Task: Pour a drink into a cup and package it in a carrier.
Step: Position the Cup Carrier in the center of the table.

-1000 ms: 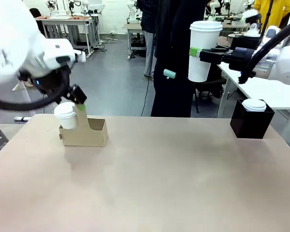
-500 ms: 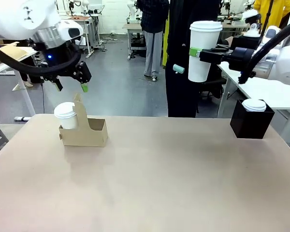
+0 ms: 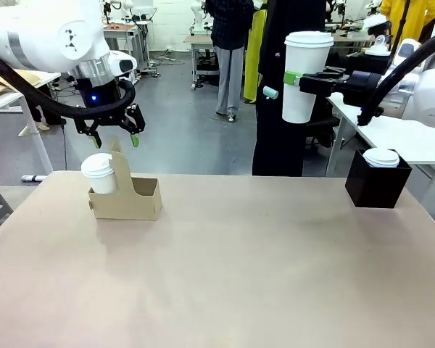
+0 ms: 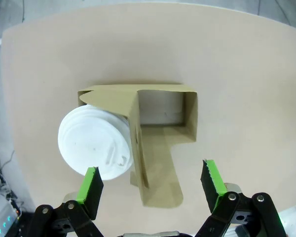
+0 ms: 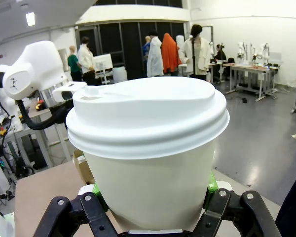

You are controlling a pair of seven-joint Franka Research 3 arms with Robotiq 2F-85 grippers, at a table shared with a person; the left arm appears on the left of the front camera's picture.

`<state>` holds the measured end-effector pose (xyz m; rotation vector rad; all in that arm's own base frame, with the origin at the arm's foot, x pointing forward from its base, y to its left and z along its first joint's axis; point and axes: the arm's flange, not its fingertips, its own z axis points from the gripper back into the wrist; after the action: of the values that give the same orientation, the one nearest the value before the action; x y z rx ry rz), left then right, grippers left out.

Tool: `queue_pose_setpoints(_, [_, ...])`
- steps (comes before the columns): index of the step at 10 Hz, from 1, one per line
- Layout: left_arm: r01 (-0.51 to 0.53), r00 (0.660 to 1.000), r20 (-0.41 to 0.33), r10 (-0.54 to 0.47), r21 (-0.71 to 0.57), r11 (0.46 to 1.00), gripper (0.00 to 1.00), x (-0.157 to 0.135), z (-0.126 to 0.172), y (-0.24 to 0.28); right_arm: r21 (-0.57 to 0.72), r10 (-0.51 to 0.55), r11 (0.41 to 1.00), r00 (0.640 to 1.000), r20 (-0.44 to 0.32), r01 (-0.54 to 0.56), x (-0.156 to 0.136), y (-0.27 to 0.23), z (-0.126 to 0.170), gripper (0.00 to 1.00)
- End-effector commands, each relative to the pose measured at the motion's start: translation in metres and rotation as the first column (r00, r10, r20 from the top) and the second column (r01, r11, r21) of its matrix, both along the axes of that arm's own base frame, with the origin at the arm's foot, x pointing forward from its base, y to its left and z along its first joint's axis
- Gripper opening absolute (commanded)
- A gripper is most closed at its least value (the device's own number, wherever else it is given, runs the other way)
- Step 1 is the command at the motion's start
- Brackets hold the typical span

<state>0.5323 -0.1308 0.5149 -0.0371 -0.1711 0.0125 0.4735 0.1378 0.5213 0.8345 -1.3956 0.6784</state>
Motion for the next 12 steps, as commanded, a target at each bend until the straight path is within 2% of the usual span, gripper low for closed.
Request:
queue_pose_setpoints(1, [-0.038,0.999,-0.007,0.038,0.03,0.999,1.0,0.01,-0.0019,-0.0003,-0.003,-0.002,1.0,1.0,0.012,0.002,0.0025,0.0025,0.0031,0.81])
queue_pose_setpoints(2, [-0.024,1.0,0.001,0.024,0.026,0.999,1.0,0.0116,-0.0036,0.0018,-0.003,-0.002,1.0,1.0,0.012,0.002,0.0025,0.0025,0.0031,0.81])
queue_pose_setpoints(3, [-0.027,1.0,0.013,0.027,0.026,0.999,0.47,0.0128,-0.0048,0.0039,-0.003,-0.002,1.0,1.0,0.012,0.002,0.0025,0.0025,0.0031,0.81])
queue_pose_setpoints(4, [-0.016,1.0,0.015,0.015,0.03,0.999,0.41,0.0128,-0.0046,0.0033,-0.003,-0.002,1.0,1.0,0.012,0.002,0.0025,0.0025,0.0031,0.81])
queue_pose_setpoints(5, [-0.01,1.0,0.011,0.009,0.033,0.999,0.0,0.0126,-0.0048,0.0023,-0.003,-0.002,1.0,1.0,0.012,0.002,0.0025,0.0025,0.0031,0.81])
queue_pose_setpoints(7, [-0.012,1.0,0.006,0.012,0.037,0.999,0.0,0.0124,-0.0061,0.0016,-0.003,-0.002,1.0,1.0,0.012,0.002,0.0025,0.0025,0.0031,0.81])
queue_pose_setpoints(8, [-0.013,1.0,0.008,0.013,0.041,0.999,0.14,0.0128,-0.0067,0.0023,-0.003,-0.002,1.0,1.0,0.012,0.002,0.0025,0.0025,0.0031,0.81])
queue_pose_setpoints(9, [-0.018,1.0,0.007,0.018,0.046,0.999,0.05,0.0131,-0.0066,0.0033,-0.003,-0.002,1.0,1.0,0.012,0.002,0.0025,0.0025,0.0031,0.81])
queue_pose_setpoints(10, [-0.022,1.0,0.008,0.022,0.042,0.999,0.0,0.0125,-0.0063,0.0042,-0.003,-0.002,1.0,1.0,0.012,0.002,0.0025,0.0025,0.0031,0.81])
queue_pose_setpoints(12, [-0.026,1.0,-0.002,0.026,0.057,0.998,0.0,0.0113,-0.0079,0.004,-0.003,-0.002,1.0,1.0,0.012,0.002,0.0025,0.0025,0.0031,0.81])
